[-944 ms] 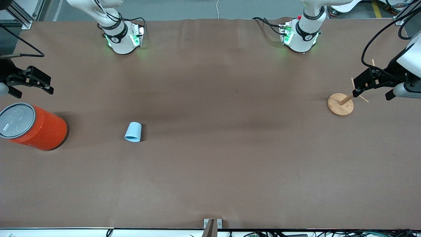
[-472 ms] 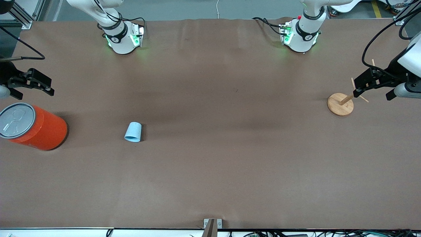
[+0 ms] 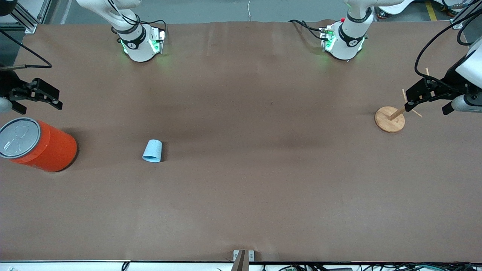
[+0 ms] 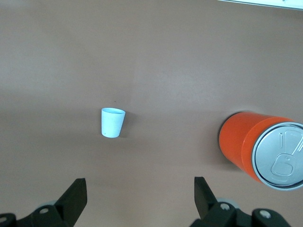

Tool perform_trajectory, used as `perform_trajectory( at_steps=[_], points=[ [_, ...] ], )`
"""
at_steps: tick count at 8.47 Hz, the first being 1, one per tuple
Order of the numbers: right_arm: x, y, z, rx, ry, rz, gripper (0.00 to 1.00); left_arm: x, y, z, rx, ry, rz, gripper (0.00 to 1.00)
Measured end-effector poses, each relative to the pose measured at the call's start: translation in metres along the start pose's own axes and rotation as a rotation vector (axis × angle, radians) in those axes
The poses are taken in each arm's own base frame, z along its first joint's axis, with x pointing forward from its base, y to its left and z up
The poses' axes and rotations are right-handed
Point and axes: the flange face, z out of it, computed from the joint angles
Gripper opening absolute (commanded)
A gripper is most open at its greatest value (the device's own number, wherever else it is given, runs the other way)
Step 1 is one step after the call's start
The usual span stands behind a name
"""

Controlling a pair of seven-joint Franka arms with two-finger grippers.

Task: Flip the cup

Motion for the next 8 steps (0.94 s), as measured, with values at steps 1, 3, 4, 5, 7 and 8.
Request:
perform_trajectory(
  at_steps=[1, 3, 4, 5, 7, 8],
  points=[
    [0.000, 0.001, 0.003, 0.001, -0.012, 0.000, 1.00, 0.000, 0.000, 0.000, 0.000, -0.001, 0.000, 1.00],
    [0.007, -0.001, 0.024, 0.005, -0.050, -0.004, 1.00, 0.000, -0.001, 0.000, 0.000, -0.001, 0.013, 1.00],
    [0.020, -0.004, 0.044, 0.005, -0.050, -0.012, 1.00, 0.000, -0.002, 0.000, 0.000, -0.001, 0.011, 1.00],
    [0.038, -0.012, 0.072, 0.005, -0.037, -0.027, 1.00, 0.000, -0.006, 0.000, 0.001, 0.000, 0.005, 1.00],
    [0.072, -0.038, 0.133, 0.005, -0.018, -0.025, 1.00, 0.001, -0.010, 0.002, 0.002, -0.004, -0.003, 1.00],
    [0.082, -0.051, 0.161, 0.006, -0.031, -0.022, 1.00, 0.001, -0.008, 0.002, 0.002, -0.004, 0.001, 1.00]
  ],
)
